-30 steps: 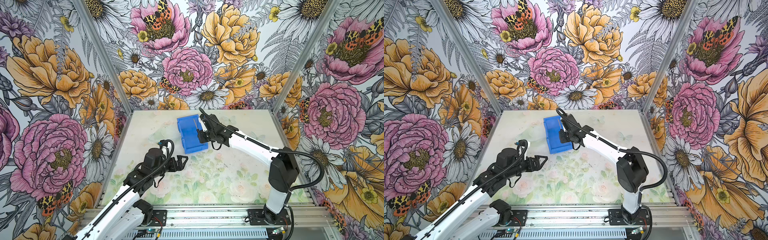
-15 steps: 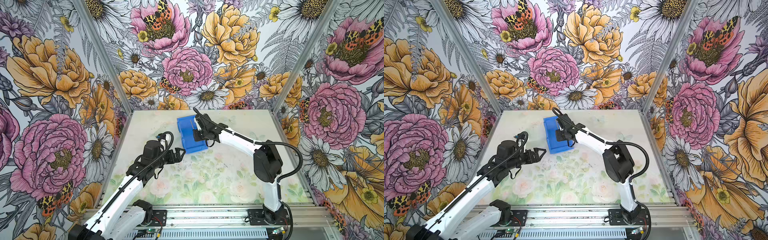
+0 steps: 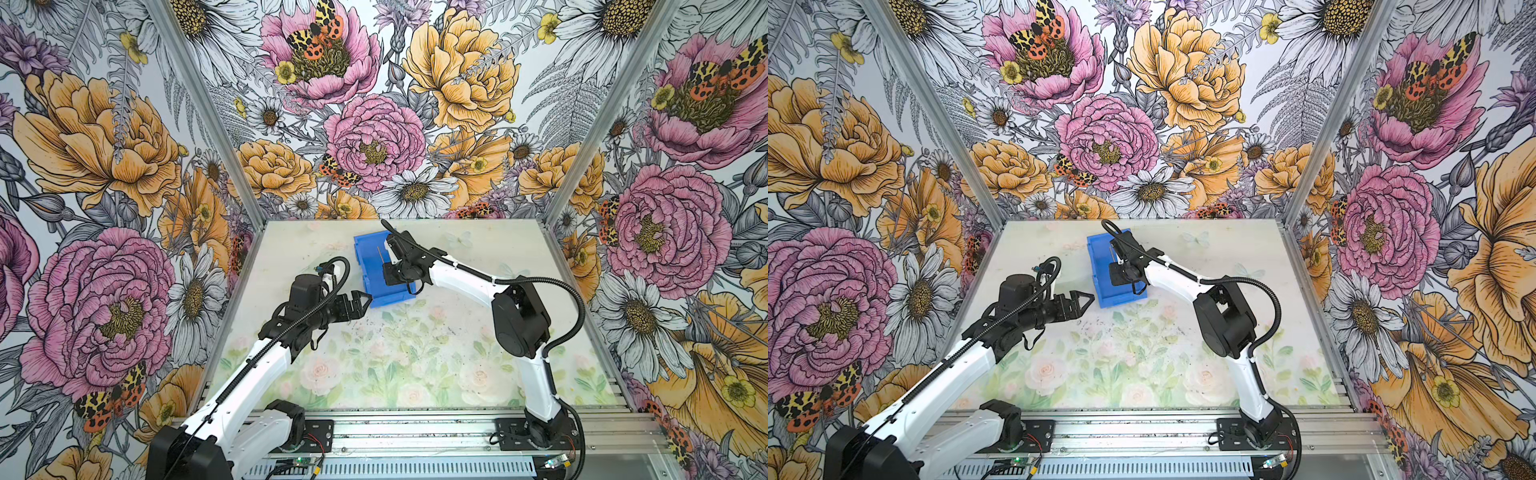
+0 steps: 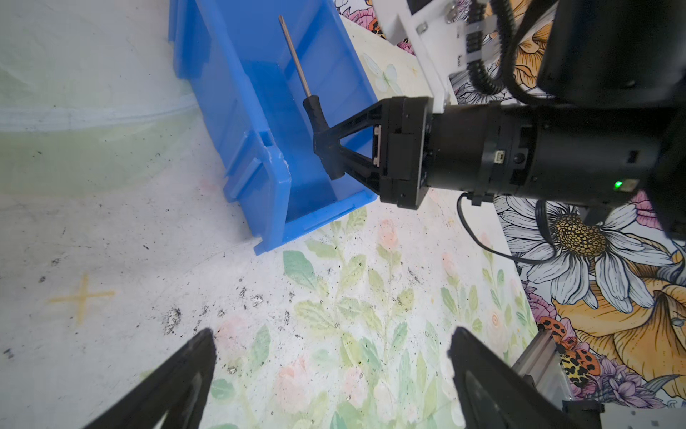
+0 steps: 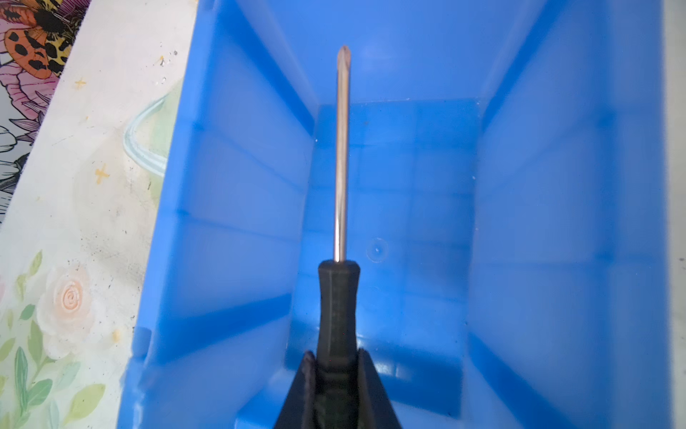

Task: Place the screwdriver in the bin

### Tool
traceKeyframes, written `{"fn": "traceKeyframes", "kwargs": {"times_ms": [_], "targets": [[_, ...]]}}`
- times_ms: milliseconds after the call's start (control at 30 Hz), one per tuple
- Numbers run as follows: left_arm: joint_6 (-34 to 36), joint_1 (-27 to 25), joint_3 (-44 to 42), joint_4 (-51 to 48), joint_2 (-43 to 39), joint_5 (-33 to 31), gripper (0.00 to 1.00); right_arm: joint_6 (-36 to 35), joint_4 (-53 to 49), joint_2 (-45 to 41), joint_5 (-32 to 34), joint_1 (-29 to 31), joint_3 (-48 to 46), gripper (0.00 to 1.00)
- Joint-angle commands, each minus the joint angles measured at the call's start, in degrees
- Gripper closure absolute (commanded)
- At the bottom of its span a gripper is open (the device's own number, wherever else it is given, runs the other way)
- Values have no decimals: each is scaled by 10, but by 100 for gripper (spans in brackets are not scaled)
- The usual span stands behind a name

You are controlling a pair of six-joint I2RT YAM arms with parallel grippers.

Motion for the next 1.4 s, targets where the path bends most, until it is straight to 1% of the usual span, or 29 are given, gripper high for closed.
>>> {"fn": "traceKeyframes", "kwargs": {"times_ms": [0, 67, 133, 233, 433, 500, 600, 667, 733, 867, 1000, 1067, 1233, 1300, 1367], "targets": [[7, 8, 5, 19, -8, 14, 1, 3, 6, 15, -6, -3, 22, 100], [4, 9, 0, 18, -15, 12, 1, 7, 6, 20, -9, -3, 25, 96], [4, 11, -3, 14, -22, 12, 1, 10, 7, 20, -8, -3, 28, 86], [9, 17, -6, 10, -25, 16, 1, 13, 7, 18, 1, -2, 29, 77], [13, 27, -8, 7, -35, 26, 1, 18, 7, 5, 22, 0, 26, 63], [13, 29, -8, 7, -38, 26, 1, 18, 7, 1, 27, 3, 26, 61], [15, 32, -8, 7, -41, 25, 1, 17, 7, -16, 35, 5, 22, 57], [17, 35, -9, 7, -41, 25, 1, 13, 7, -31, 40, 7, 22, 52], [25, 36, -9, 2, -42, 22, 1, 7, 7, -53, 47, 8, 16, 46], [44, 36, -7, -17, -56, -23, 1, 3, 7, -105, 71, 10, -16, 30], [56, 41, -5, -27, -62, -87, 1, -7, 7, -185, 109, 9, -85, 16], [60, 48, 0, -33, -65, -109, 1, -7, 7, -225, 124, 5, -124, 10], [67, 71, 1, -50, -91, -170, 1, -7, 7, -332, 195, -3, -225, 3], [65, 71, -2, -64, -104, -228, 1, -6, 7, -384, 233, -8, -273, 0], [64, 74, 1, -78, -118, -278, 2, -3, 8, -431, 268, -15, -320, 0]]}}
